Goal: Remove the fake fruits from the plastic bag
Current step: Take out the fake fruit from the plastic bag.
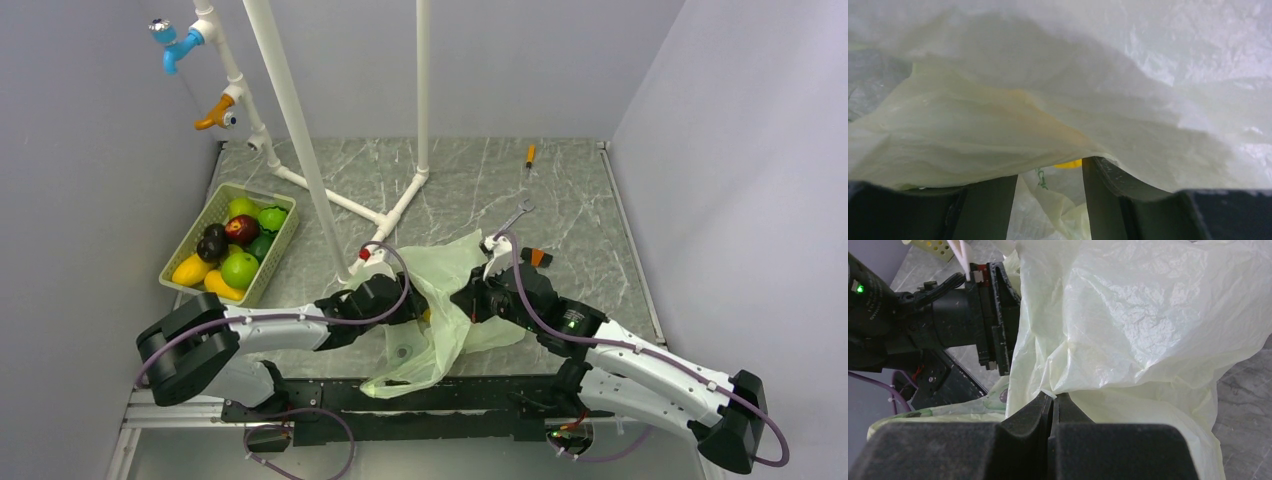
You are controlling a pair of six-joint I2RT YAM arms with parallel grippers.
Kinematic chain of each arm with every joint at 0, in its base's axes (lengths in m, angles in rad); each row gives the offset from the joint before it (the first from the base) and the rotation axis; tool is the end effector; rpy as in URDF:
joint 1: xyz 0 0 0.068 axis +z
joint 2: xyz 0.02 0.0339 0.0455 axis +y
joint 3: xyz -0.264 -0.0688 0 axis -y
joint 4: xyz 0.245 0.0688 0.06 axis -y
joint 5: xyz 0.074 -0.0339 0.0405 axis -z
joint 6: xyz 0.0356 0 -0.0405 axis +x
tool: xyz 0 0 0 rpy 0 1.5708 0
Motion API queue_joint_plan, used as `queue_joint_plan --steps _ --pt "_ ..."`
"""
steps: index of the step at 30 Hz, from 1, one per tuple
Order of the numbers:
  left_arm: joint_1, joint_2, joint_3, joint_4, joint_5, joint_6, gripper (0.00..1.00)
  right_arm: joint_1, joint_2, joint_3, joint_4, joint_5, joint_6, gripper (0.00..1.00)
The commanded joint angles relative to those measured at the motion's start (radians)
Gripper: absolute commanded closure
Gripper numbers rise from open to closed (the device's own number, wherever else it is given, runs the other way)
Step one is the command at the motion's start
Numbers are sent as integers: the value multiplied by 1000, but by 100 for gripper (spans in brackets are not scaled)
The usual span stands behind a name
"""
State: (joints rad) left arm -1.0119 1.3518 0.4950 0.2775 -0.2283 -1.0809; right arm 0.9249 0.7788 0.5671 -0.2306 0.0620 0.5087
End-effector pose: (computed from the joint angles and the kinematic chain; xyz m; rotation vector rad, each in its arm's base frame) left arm 0.1444 -0.2156 0.1658 -0.2212 2.2868 -0.9418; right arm 0.1120 0.1450 0.2592 -0.3967 2.0797 0.8306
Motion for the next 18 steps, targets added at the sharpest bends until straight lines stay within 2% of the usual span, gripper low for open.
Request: queue_joint_plan --steps 1,4,7,15,18 --pt "6 35 81 -92 -44 -50 43 -2 0 4 53 -18 -4 100" --pt "10 77 104 -128 -71 -66 32 -1 2 -1 61 -23 -4 100" --pt "23 124 119 -119 -66 -71 27 -1 4 1 62 -25 -8 100" --pt "40 251 203 -149 -103 -72 29 -1 -1 -6 58 -22 -7 100" --pt "41 285 233 -172 -105 -48 35 -2 -5 -11 52 -20 -7 100"
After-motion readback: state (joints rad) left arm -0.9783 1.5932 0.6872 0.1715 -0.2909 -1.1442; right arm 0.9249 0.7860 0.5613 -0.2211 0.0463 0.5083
